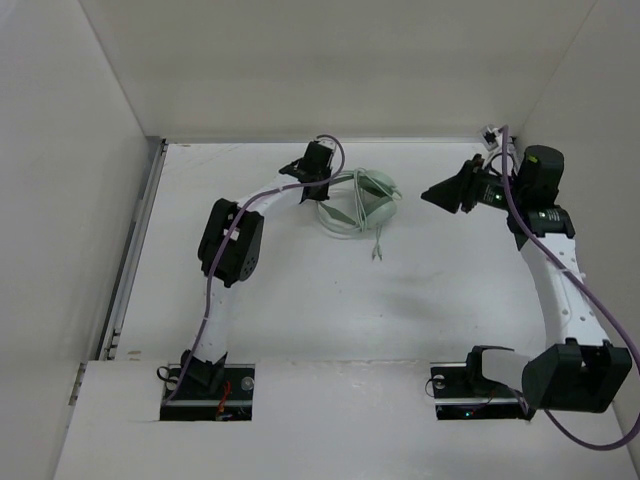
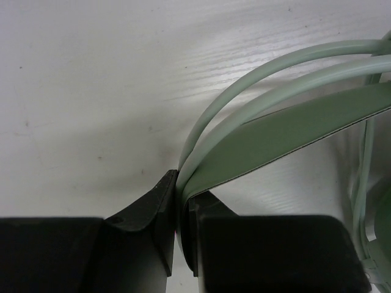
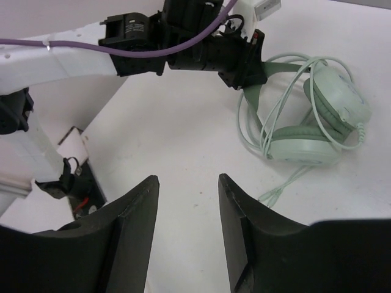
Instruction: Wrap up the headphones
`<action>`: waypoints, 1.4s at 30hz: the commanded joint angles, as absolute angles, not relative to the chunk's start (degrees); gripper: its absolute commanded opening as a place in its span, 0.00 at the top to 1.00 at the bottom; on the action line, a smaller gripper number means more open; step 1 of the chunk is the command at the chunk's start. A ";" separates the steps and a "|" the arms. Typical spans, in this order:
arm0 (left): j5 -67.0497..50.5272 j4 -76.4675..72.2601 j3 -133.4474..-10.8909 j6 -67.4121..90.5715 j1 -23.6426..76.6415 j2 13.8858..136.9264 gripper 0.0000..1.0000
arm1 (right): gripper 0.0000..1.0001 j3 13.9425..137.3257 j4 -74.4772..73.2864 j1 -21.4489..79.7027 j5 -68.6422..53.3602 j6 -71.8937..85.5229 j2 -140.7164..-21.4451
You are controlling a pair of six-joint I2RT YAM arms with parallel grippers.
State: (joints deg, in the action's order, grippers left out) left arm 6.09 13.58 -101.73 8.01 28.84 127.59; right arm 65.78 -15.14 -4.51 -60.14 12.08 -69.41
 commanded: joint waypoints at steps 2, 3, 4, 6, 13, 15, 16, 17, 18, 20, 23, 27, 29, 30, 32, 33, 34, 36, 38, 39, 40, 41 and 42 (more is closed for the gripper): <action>5.62 8.17 -106.43 8.00 29.84 127.26 0.94 | 0.50 65.65 -22.23 -5.75 -56.87 5.63 -65.31; 6.15 8.17 -106.44 7.56 29.92 127.61 0.91 | 0.50 65.83 -22.58 -6.28 -56.78 5.63 -64.61; 7.02 8.17 -106.09 7.38 30.10 127.70 0.84 | 0.50 66.09 -22.85 -6.89 -56.78 5.62 -63.90; 7.99 7.91 -105.21 7.12 30.19 127.09 0.69 | 0.50 66.62 -23.29 -8.13 -56.78 5.54 -62.93; 8.09 7.65 -101.08 6.59 30.01 121.30 0.42 | 0.50 66.89 -23.99 -10.41 -57.13 5.36 -60.47; 7.91 7.82 -99.94 6.68 29.93 118.58 0.41 | 0.50 66.80 -23.99 -10.77 -57.13 5.54 -59.68; 7.74 8.08 -99.58 6.77 29.93 117.09 0.41 | 0.50 66.71 -23.99 -10.86 -57.13 5.45 -59.24; 7.47 8.35 -99.15 7.12 29.93 115.24 0.40 | 0.50 66.71 -23.99 -11.12 -57.04 5.45 -58.54; 7.21 8.44 -98.71 7.21 30.10 113.22 0.40 | 0.50 66.71 -23.99 -11.47 -57.04 5.54 -58.10; 6.86 9.14 -98.35 7.21 30.62 108.48 0.40 | 0.50 66.62 -23.99 -12.35 -56.52 5.28 -56.78; 6.07 11.15 -98.00 6.33 31.77 100.22 0.39 | 0.50 66.80 -24.08 -14.36 -51.70 3.79 -53.62; 6.41 13.97 -92.83 -3.57 33.00 86.17 0.37 | 0.48 64.52 -25.49 -15.51 -32.76 -5.50 -46.34; 8.16 15.02 -86.35 -11.82 31.69 78.09 0.26 | 0.46 61.28 -25.58 -16.04 -22.64 -10.26 -42.30; 9.22 15.64 -82.83 -14.30 29.51 74.65 0.24 | 0.45 59.61 -25.66 -16.48 -18.15 -12.20 -40.45; 10.63 16.52 -76.58 -16.08 23.89 68.58 0.21 | 0.41 56.09 -27.41 -18.40 -11.63 -15.54 -37.11; 10.46 17.05 -73.77 -16.17 19.86 65.94 0.19 | 0.40 54.33 -28.29 -20.07 -9.69 -16.86 -35.61; 9.94 17.83 -71.39 -16.08 15.82 63.66 0.18 | 0.41 52.75 -29.69 -21.82 -8.97 -18.18 -34.29; 7.75 20.38 -67.96 -15.65 8.95 60.13 0.15 | 0.39 51.07 -33.12 -25.43 -10.54 -19.07 -32.52; 4.33 23.45 -65.66 -14.95 3.32 57.76 0.09 | 0.02 50.45 -36.72 -29.65 -14.31 -18.73 -31.21; 2.04 24.51 -64.00 -13.72 -0.45 56.09 0.01 | 0.00 50.36 -38.74 -32.36 -17.20 -17.24 -30.85; 1.33 24.70 -63.55 -13.10 -1.79 55.55 0.00 | 0.00 50.36 -39.46 -33.26 -17.84 -16.79 -30.85; -0.16 24.96 -62.24 -11.62 -5.02 54.59 0.00 | 0.00 50.45 -40.68 -35.27 -18.97 -15.66 -30.85; -1.22 25.13 -61.36 -10.64 -7.49 54.15 0.00 | 0.00 50.45 -41.74 -37.38 -19.77 -14.69 -30.94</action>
